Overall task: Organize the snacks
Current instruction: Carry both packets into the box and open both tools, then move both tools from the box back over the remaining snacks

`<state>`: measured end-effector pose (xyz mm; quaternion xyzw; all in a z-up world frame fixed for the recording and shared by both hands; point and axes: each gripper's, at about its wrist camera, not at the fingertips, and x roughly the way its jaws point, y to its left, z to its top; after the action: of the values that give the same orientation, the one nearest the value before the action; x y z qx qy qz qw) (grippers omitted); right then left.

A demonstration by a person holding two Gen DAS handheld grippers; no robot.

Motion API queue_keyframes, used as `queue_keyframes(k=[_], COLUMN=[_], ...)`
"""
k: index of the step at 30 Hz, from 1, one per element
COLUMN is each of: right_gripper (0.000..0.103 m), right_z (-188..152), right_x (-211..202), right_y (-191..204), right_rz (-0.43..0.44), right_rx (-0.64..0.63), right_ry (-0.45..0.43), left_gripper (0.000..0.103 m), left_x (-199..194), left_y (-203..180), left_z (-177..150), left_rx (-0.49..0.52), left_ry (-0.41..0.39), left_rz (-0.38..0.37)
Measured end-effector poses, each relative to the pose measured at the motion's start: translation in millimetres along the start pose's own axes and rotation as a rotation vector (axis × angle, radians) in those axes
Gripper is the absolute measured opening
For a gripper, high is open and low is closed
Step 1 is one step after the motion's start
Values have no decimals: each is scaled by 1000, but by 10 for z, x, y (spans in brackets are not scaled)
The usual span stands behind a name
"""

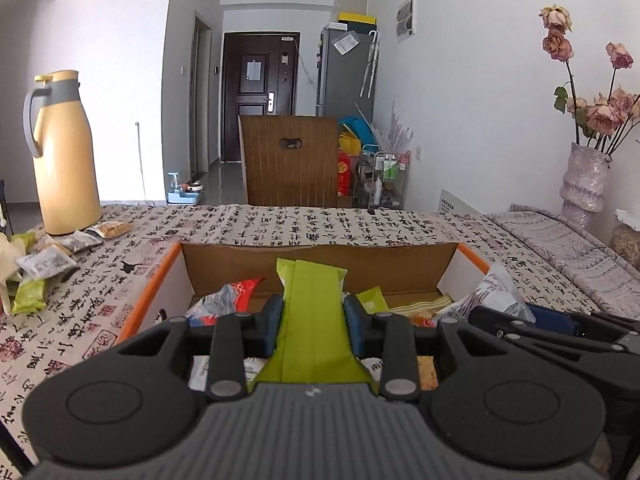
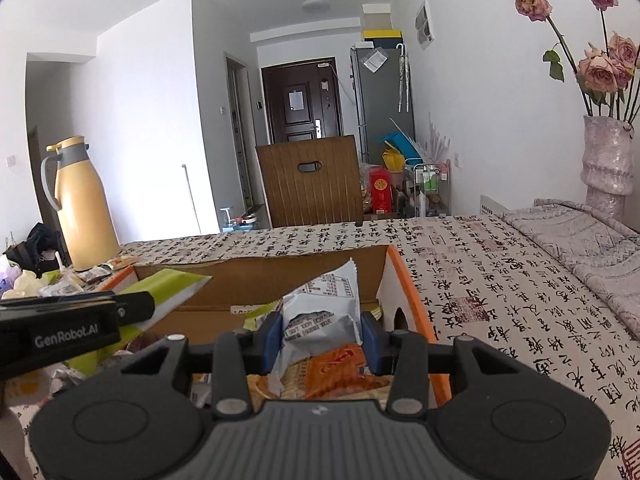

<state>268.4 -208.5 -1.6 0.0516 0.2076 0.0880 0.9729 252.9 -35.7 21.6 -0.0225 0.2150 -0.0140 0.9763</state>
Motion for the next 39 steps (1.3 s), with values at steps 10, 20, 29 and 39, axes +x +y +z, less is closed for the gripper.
queue_keyframes(k=[10, 20, 29, 39], right_gripper=[101, 103, 103, 103], right_z=[-4, 9, 43, 79], right_x=[-65, -71, -123, -346], right_y=[-78, -109, -123, -181], right_rz=[-22, -39, -73, -127], right_rx=[26, 37, 37, 20], right_ry=[-28, -37, -53, -57], left_gripper=[103, 103, 103, 103], left_x=[-138, -143, -287, -581], left_y=[26, 40, 31, -18], left_z=[17, 38, 104, 220], left_rx=[-28, -39, -46, -36], left_ry=[-72, -61, -86, -120], left_rz=[83, 105, 91, 68])
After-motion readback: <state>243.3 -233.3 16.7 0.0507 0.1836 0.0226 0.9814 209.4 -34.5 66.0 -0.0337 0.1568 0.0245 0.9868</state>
